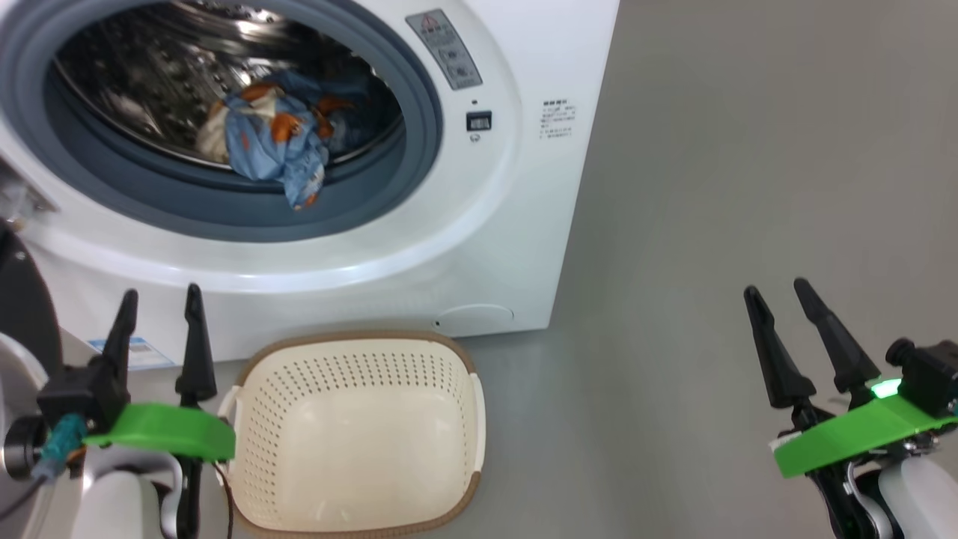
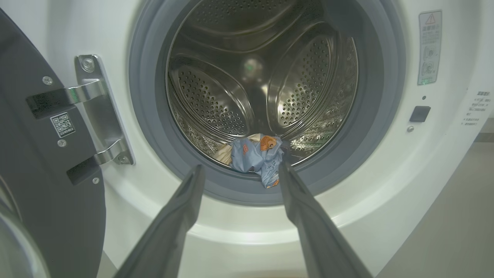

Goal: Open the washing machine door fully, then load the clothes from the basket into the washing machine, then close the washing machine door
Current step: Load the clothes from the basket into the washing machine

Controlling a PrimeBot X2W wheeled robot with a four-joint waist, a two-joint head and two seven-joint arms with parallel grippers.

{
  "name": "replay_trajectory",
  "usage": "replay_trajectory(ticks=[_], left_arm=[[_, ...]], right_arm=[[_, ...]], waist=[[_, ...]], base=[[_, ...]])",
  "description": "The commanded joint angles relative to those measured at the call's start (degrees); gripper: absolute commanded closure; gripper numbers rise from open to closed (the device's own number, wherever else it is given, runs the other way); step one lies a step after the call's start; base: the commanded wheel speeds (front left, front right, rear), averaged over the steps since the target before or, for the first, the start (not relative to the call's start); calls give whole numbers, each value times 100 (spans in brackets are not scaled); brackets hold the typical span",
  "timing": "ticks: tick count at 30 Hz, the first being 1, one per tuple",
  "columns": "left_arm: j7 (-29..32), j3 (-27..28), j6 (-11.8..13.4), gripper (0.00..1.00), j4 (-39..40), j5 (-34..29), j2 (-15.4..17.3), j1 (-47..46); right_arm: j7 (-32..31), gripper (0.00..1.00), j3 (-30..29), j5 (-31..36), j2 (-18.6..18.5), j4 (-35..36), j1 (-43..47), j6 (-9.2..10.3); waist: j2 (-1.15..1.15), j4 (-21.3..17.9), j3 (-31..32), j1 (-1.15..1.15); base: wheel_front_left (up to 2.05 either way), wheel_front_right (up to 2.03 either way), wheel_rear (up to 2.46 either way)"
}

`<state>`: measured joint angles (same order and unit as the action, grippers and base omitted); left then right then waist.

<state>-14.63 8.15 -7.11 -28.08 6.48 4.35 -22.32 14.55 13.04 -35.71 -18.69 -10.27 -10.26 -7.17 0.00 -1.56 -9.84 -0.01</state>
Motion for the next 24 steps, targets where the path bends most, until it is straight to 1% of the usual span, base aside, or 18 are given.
replay_trajectory(ticks=[1,10,14,24], left_arm=[[-37,124,-32,0,238,25,133,117],[-37,37,-36,0,765,119,163,877],[-37,18,-36,0,959,196,172,1155],[-37,-87,-37,0,1098,337,203,1317]], right_arm=[[45,0,56,-6,-132,107,120,-32],[45,0,-2,8,-134,102,461,-32],[45,0,-46,11,-134,117,562,-32],[45,0,-82,34,-135,147,599,-32]], waist=[[0,100,237,1],[0,110,597,1],[0,121,659,1],[0,133,658,1]], base=[[0,0,0],[0,0,0],[0,0,0],[0,0,0]])
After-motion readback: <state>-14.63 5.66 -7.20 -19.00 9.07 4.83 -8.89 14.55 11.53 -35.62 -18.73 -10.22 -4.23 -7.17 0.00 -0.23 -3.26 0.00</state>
